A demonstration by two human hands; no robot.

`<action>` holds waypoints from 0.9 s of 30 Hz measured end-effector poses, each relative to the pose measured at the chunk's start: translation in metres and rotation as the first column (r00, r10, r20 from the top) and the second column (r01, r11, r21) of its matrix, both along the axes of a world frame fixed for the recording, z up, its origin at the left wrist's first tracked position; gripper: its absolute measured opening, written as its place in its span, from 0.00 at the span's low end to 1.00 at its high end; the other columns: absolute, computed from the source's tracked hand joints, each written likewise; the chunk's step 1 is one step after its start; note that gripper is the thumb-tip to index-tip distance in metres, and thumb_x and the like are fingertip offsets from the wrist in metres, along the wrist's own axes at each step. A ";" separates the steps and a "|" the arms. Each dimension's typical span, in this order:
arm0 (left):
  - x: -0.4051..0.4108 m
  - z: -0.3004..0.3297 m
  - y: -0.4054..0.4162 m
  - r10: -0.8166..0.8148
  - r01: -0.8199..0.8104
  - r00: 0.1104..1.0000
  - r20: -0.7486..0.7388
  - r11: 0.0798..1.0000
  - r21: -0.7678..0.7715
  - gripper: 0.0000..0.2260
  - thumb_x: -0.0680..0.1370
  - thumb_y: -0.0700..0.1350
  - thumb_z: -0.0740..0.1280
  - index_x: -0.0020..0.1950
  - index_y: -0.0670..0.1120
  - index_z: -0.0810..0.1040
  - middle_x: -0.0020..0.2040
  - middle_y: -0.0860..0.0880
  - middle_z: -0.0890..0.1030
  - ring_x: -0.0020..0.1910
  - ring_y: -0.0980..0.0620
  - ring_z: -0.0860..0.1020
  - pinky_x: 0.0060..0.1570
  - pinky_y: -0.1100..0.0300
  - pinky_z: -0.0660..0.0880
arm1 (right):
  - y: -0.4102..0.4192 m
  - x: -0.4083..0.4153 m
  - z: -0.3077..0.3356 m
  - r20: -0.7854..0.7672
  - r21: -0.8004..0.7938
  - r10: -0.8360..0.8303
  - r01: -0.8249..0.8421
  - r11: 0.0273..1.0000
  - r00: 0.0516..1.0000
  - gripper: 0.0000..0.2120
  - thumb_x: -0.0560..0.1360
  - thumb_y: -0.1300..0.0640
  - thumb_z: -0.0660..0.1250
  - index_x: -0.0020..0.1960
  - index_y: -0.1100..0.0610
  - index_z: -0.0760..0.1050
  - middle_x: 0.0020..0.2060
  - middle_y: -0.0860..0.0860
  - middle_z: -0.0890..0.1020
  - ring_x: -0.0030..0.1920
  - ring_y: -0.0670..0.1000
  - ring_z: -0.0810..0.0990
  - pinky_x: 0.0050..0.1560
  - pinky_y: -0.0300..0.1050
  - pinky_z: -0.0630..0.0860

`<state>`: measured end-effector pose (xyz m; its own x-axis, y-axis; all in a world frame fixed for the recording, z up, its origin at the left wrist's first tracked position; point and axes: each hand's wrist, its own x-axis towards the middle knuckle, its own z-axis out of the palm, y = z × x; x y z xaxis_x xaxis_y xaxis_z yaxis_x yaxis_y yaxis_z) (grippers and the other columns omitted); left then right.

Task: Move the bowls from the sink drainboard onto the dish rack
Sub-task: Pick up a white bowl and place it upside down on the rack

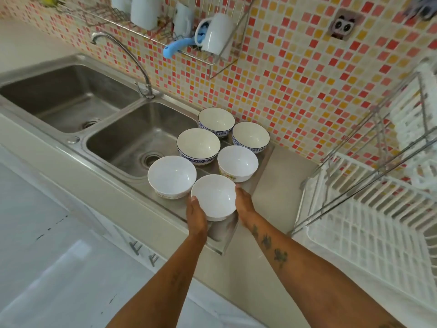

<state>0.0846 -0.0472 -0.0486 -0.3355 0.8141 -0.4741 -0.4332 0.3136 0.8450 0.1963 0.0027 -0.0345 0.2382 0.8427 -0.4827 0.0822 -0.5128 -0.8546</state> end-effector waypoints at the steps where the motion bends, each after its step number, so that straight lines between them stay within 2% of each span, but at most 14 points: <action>1: 0.000 0.001 0.000 0.000 0.000 1.000 0.001 1.000 -0.002 0.18 0.85 0.49 0.52 0.75 0.49 0.64 0.70 0.44 0.71 0.67 0.42 0.71 0.65 0.48 0.69 | 0.000 -0.001 0.000 -0.011 -0.007 -0.008 0.008 1.000 1.000 0.21 0.82 0.50 0.53 0.67 0.61 0.71 0.56 0.55 0.77 0.54 0.53 0.74 0.56 0.45 0.71; 5: 0.001 0.003 0.000 -0.030 0.029 1.000 0.005 0.999 0.029 0.18 0.85 0.48 0.52 0.75 0.48 0.64 0.70 0.43 0.71 0.68 0.42 0.71 0.62 0.53 0.69 | -0.001 -0.004 0.006 -0.039 -0.040 -0.040 0.039 0.998 0.998 0.20 0.81 0.49 0.53 0.67 0.58 0.71 0.63 0.58 0.77 0.59 0.57 0.76 0.61 0.52 0.73; 7: 0.002 0.004 -0.002 -0.044 0.044 0.999 -0.002 0.998 0.039 0.18 0.85 0.48 0.52 0.75 0.49 0.63 0.71 0.44 0.71 0.69 0.42 0.70 0.64 0.52 0.68 | -0.002 -0.003 0.015 -0.051 -0.039 -0.029 0.027 0.999 0.998 0.21 0.82 0.49 0.52 0.68 0.58 0.70 0.63 0.57 0.76 0.61 0.58 0.75 0.62 0.52 0.73; 11: 0.004 0.022 -0.003 -0.043 0.043 0.999 -0.001 0.993 0.110 0.20 0.85 0.49 0.50 0.77 0.48 0.63 0.72 0.45 0.70 0.70 0.44 0.69 0.69 0.52 0.66 | 0.001 -0.003 0.043 -0.073 0.041 -0.049 0.053 0.998 0.996 0.20 0.82 0.49 0.52 0.68 0.58 0.70 0.58 0.56 0.77 0.58 0.56 0.76 0.61 0.52 0.74; 14: 0.001 0.047 0.004 -0.050 0.046 0.999 0.015 0.982 0.185 0.20 0.85 0.51 0.48 0.76 0.49 0.63 0.71 0.46 0.71 0.70 0.46 0.69 0.71 0.51 0.65 | 0.005 -0.006 0.071 -0.071 0.102 -0.040 0.047 0.994 0.997 0.21 0.81 0.47 0.52 0.69 0.55 0.69 0.60 0.54 0.77 0.60 0.57 0.76 0.64 0.56 0.74; 18: -0.004 0.094 0.023 -0.047 0.030 0.997 0.063 0.970 0.243 0.20 0.83 0.56 0.50 0.74 0.53 0.66 0.70 0.48 0.72 0.70 0.46 0.70 0.73 0.47 0.63 | 0.016 -0.008 0.121 -0.051 0.212 -0.051 0.061 0.975 0.997 0.21 0.81 0.45 0.52 0.68 0.53 0.70 0.62 0.55 0.78 0.61 0.58 0.77 0.63 0.60 0.75; 21: -0.005 0.129 0.034 -0.098 0.073 0.990 0.100 0.971 0.229 0.23 0.78 0.64 0.54 0.71 0.58 0.67 0.66 0.49 0.76 0.66 0.46 0.73 0.69 0.44 0.69 | 0.019 -0.008 0.165 -0.035 0.282 -0.082 0.088 0.955 0.996 0.21 0.81 0.44 0.52 0.68 0.51 0.70 0.63 0.55 0.76 0.61 0.59 0.76 0.61 0.62 0.75; 23: -0.005 0.154 0.036 -0.122 0.083 0.976 0.182 0.975 0.207 0.25 0.75 0.68 0.57 0.68 0.59 0.69 0.63 0.50 0.78 0.63 0.47 0.75 0.66 0.45 0.72 | 0.017 -0.005 0.192 -0.045 0.352 -0.095 0.105 0.930 0.994 0.20 0.81 0.46 0.52 0.68 0.51 0.70 0.64 0.55 0.76 0.62 0.59 0.74 0.63 0.62 0.73; 25: -0.004 0.182 0.037 -0.175 0.108 0.954 0.244 0.958 0.265 0.20 0.79 0.63 0.55 0.66 0.56 0.70 0.61 0.50 0.78 0.60 0.48 0.76 0.64 0.49 0.73 | 0.012 -0.001 0.219 -0.052 0.435 -0.095 0.108 0.894 0.994 0.20 0.82 0.47 0.51 0.69 0.53 0.70 0.62 0.54 0.76 0.60 0.57 0.74 0.64 0.60 0.73; 27: -0.001 0.211 0.038 -0.262 0.157 0.927 0.269 0.921 0.356 0.15 0.82 0.58 0.54 0.64 0.56 0.72 0.60 0.49 0.79 0.58 0.48 0.78 0.63 0.48 0.74 | 0.005 0.005 0.246 -0.023 0.508 -0.108 0.105 0.855 0.994 0.20 0.82 0.48 0.51 0.69 0.54 0.70 0.61 0.54 0.76 0.58 0.56 0.74 0.64 0.58 0.73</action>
<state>0.0839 -0.0094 0.1625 -0.0217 0.9741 -0.2252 -0.6402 0.1595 0.7514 0.2014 0.0076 0.2117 0.3423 0.9395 0.0071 0.0581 -0.0136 -0.9982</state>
